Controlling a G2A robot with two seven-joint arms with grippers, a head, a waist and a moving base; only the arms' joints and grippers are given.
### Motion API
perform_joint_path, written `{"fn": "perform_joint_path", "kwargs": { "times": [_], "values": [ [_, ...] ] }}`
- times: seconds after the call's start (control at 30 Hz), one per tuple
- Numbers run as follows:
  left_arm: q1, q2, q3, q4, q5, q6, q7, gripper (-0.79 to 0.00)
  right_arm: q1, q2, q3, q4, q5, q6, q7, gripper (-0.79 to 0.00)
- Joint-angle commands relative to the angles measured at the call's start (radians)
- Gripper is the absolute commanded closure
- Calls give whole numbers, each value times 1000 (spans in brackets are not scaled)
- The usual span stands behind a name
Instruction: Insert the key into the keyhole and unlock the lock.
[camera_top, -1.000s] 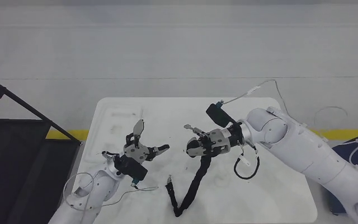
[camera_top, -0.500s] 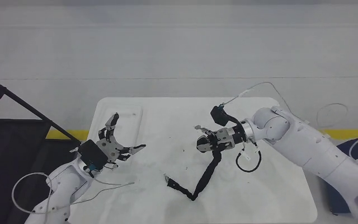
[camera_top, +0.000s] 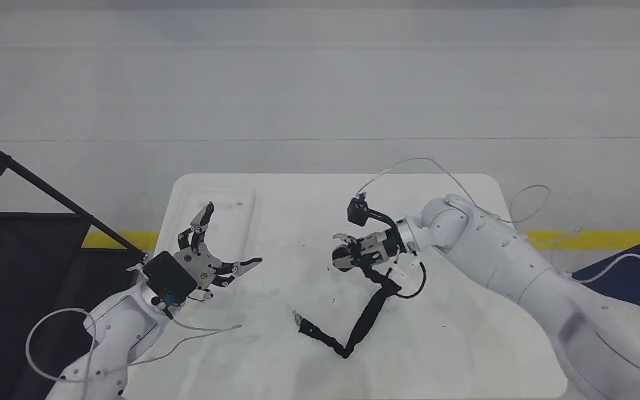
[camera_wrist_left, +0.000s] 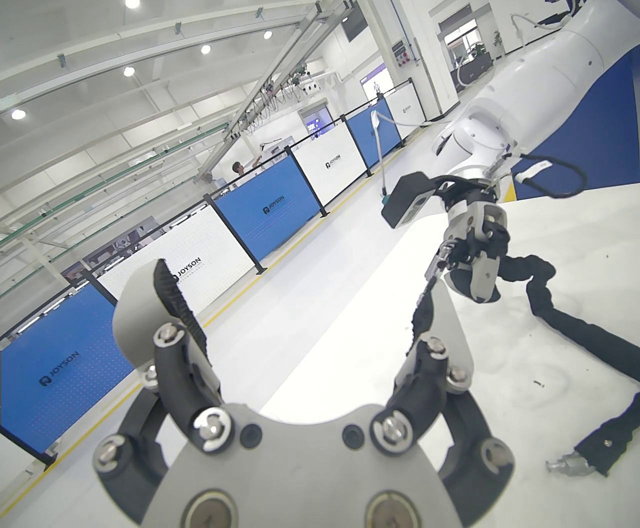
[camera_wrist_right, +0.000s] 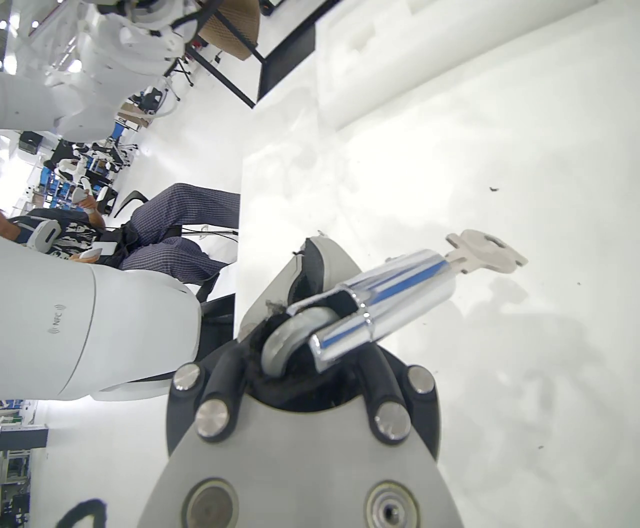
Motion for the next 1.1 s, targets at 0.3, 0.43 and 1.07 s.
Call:
{"fn": "perform_joint_path", "kwargs": {
  "times": [0.3, 0.43, 1.07],
  "values": [
    [0, 0, 0, 0, 0, 0, 0, -785, -11, -193, 0, 304, -44, 98, 98, 0],
    [0, 0, 0, 0, 0, 0, 0, -785, -10, -233, 0, 373, -89, 117, 117, 0],
    [0, 0, 0, 0, 0, 0, 0, -785, 73, -300, 2, 533, -421, 81, 29, -785]
  ]
}}
